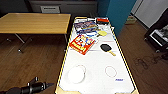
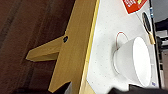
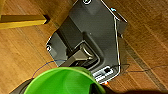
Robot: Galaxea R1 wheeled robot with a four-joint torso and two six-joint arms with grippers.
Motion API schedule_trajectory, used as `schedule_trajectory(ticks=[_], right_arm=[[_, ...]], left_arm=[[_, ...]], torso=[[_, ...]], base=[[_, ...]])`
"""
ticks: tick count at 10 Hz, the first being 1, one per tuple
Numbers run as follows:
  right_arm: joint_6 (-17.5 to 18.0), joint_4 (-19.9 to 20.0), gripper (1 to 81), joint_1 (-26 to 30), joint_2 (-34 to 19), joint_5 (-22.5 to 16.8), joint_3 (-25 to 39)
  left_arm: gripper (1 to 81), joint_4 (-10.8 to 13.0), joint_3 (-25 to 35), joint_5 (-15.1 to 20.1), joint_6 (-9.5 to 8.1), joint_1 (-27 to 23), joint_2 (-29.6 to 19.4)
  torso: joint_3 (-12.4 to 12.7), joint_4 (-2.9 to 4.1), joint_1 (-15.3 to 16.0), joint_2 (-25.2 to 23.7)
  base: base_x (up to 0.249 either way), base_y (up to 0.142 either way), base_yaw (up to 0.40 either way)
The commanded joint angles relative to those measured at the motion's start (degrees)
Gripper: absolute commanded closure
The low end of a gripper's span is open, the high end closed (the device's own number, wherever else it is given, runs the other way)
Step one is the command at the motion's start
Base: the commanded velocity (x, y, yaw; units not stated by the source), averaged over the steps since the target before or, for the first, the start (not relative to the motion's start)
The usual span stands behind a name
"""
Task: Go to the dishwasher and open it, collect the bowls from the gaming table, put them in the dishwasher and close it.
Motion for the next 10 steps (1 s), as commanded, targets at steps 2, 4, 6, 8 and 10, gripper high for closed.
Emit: schedule_trajectory(ticks=[2, 4, 6, 8, 10], right_arm=[[-0.2, -1.4, 81.1, 0.9, -2.4, -3.8, 0.9], [-0.2, -1.4, 81.1, 1.1, -2.3, -3.8, 1.0], [-0.2, -1.3, 81.1, 1.1, -1.8, -4.4, 0.6], [-0.2, -1.3, 81.1, 0.9, -1.6, -4.5, 0.3], [-0.2, -1.4, 81.1, 1.1, -1.3, -4.6, 0.4]], left_arm=[[1.0, -4.4, -6.2, 11.6, 0.09, -11.6, 0.7], [1.0, -5.2, -8.9, 15.0, -0.87, -15.1, 1.7], [1.0, -4.4, -10.4, 16.8, -1.23, -16.8, 3.3], [1.0, -3.0, -9.1, 16.8, -1.23, -16.3, 5.0], [1.0, -2.8, -6.9, 16.6, -1.23, -16.5, 6.5]], torso=[[0.0, 0.0, 0.0, 0.0], [0.0, 0.0, 0.0, 0.0], [0.0, 0.0, 0.0, 0.0], [0.0, 0.0, 0.0, 0.0], [0.0, 0.0, 0.0, 0.0]], base=[[0.0, 0.0, 0.0], [0.0, 0.0, 0.0], [0.0, 0.0, 0.0], [0.0, 0.0, 0.0], [0.0, 0.0, 0.0]])
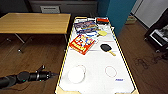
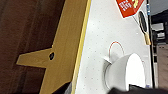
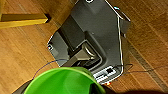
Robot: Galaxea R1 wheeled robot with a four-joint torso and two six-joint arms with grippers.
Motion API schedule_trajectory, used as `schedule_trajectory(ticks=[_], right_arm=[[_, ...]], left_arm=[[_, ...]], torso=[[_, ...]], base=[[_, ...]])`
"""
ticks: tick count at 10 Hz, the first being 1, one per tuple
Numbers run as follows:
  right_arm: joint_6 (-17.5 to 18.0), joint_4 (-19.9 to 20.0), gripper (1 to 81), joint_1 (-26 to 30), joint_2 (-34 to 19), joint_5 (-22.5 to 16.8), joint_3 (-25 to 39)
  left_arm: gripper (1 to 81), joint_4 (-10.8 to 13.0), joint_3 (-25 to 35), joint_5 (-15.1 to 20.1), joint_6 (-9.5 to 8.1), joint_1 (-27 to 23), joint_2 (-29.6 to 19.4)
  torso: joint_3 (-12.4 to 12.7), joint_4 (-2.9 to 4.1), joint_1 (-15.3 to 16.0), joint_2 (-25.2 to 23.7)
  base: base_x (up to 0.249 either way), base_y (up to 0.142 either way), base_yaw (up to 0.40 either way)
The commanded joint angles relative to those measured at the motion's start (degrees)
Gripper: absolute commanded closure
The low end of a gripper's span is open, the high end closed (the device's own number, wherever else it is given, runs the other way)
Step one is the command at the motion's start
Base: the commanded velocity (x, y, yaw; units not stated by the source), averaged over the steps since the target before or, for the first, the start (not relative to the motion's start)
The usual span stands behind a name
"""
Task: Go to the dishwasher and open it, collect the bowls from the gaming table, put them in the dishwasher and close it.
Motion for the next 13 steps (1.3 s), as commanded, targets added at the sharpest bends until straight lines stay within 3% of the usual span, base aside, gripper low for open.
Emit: schedule_trajectory(ticks=[1, 5, 7, 9, 13], right_arm=[[-0.2, -1.4, 81.1, 0.3, -2.3, -3.8, 0.8], [-0.2, -1.8, 81.1, 0.2, -2.0, -3.8, 0.8], [-0.2, -1.8, 81.1, 0.3, -2.0, -3.8, 0.8], [-0.2, -1.8, 81.1, 0.3, -1.8, -3.8, 0.7], [-0.2, -1.8, 81.1, 0.3, -1.4, -3.9, 0.0]], left_arm=[[1.0, 0.3, 2.3, 3.0, 0.22, -5.7, 0.7], [1.0, -0.4, -2.0, 3.0, 0.14, -5.7, 8.3], [1.0, -0.5, -3.9, 3.0, -0.04, -5.7, 9.6], [1.0, -0.5, -6.5, 3.2, -1.54, -5.7, 11.4], [1.0, -0.5, -9.5, 3.3, -2.41, -6.3, 15.0]], torso=[[0.0, 0.0, 0.0, 0.0], [0.0, 0.0, 0.0, 0.0], [0.0, 0.0, 0.0, 0.0], [0.0, 0.0, 0.0, 0.0], [0.0, 0.0, 0.0, 0.0]], base=[[0.0, 0.0, 0.0], [0.0, 0.0, 0.0], [0.0, 0.0, 0.0], [0.0, 0.0, 0.0], [0.0, 0.0, 0.0]])
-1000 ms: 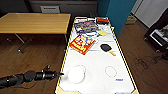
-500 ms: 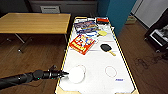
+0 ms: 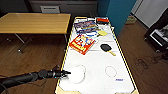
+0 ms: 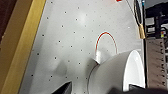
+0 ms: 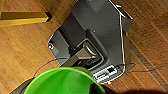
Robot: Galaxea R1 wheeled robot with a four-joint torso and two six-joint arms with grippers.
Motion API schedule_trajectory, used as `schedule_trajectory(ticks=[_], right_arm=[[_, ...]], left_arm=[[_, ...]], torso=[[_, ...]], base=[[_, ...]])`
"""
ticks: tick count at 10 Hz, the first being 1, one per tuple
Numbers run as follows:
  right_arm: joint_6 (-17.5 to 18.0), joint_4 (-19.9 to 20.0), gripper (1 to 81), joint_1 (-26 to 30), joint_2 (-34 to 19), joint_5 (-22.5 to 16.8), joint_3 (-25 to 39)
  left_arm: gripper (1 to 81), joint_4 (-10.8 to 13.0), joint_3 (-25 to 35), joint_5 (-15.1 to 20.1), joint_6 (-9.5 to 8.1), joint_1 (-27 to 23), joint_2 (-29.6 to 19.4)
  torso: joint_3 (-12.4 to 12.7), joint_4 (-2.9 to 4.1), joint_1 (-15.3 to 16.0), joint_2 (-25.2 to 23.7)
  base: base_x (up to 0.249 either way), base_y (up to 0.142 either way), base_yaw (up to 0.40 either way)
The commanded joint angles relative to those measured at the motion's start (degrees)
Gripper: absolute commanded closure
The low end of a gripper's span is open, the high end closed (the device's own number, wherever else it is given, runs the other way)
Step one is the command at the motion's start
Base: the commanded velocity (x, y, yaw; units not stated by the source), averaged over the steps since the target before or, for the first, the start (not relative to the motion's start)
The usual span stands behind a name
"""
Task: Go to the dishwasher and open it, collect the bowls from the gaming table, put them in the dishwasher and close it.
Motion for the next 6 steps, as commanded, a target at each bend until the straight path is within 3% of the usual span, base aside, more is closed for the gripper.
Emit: schedule_trajectory(ticks=[1, 6], right_arm=[[-0.2, -1.4, 81.1, 0.3, -2.7, -4.2, 0.7], [-0.2, -1.4, 81.1, 0.4, -2.7, -4.7, 0.5]], left_arm=[[1.0, -0.8, 0.6, 4.0, -0.41, -7.3, -0.3], [1.0, -0.2, -0.8, 5.2, -0.41, -6.5, 3.0]], torso=[[0.0, 0.0, 0.0, 0.0], [0.0, 0.0, 0.0, 0.0]], base=[[0.0, 0.0, 0.0], [0.0, 0.0, 0.0]])
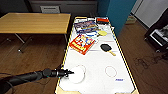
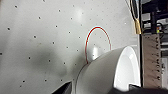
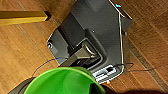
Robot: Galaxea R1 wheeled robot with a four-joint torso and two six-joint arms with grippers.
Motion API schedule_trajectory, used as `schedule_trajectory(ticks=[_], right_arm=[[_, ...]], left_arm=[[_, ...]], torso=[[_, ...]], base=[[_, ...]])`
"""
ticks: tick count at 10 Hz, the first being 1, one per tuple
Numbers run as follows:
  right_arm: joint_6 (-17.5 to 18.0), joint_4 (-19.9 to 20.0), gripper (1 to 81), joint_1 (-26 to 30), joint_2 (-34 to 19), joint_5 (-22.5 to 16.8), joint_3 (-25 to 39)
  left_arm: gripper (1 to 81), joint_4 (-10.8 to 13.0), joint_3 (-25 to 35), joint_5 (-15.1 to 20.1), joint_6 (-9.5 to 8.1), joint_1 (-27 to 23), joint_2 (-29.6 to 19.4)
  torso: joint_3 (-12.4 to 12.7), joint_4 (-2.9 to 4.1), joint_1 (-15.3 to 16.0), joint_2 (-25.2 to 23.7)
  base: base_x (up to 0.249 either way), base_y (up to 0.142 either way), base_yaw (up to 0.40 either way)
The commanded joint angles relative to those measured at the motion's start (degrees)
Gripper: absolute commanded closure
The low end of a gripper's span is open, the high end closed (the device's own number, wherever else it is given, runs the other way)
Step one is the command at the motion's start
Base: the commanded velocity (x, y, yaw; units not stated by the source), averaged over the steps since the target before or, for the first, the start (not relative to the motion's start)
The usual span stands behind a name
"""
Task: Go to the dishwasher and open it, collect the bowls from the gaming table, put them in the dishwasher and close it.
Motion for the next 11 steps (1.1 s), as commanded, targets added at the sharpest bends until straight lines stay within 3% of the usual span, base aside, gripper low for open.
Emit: schedule_trajectory(ticks=[1, 4, 5, 9, 11], right_arm=[[-0.2, -1.3, 81.1, 0.2, -2.6, -3.7, 0.6], [-0.1, -1.3, 81.1, 0.2, -2.4, -4.0, 0.2], [-0.1, -1.3, 81.1, 0.2, -2.3, -4.0, -0.1], [-0.1, -1.3, 81.1, 0.2, -1.2, -4.8, -1.2], [-0.1, -1.4, 81.1, 0.2, -1.2, -4.7, -1.0]], left_arm=[[1.0, -0.2, 0.1, 3.7, -0.2, -5.8, 0.2], [1.0, 0.4, -1.5, 4.0, -0.2, -4.8, 3.7], [81.1, 1.6, -1.6, 4.6, -0.2, -4.5, 4.6], [81.1, 2.7, -0.3, 6.2, -0.11, -5.0, 2.2], [81.1, 2.8, 6.1, 6.1, -0.11, -7.2, -2.8]], torso=[[0.0, 0.0, 0.0, 0.0], [0.0, 0.0, 0.0, 0.0], [0.0, 0.0, 0.0, 0.0], [0.0, 0.0, 0.0, 0.0], [0.0, 0.0, 0.0, 0.0]], base=[[0.0, 0.0, 0.0], [0.0, 0.0, 0.0], [0.0, 0.0, 0.0], [0.0, 0.0, 0.0], [0.0, 0.0, 0.0]])
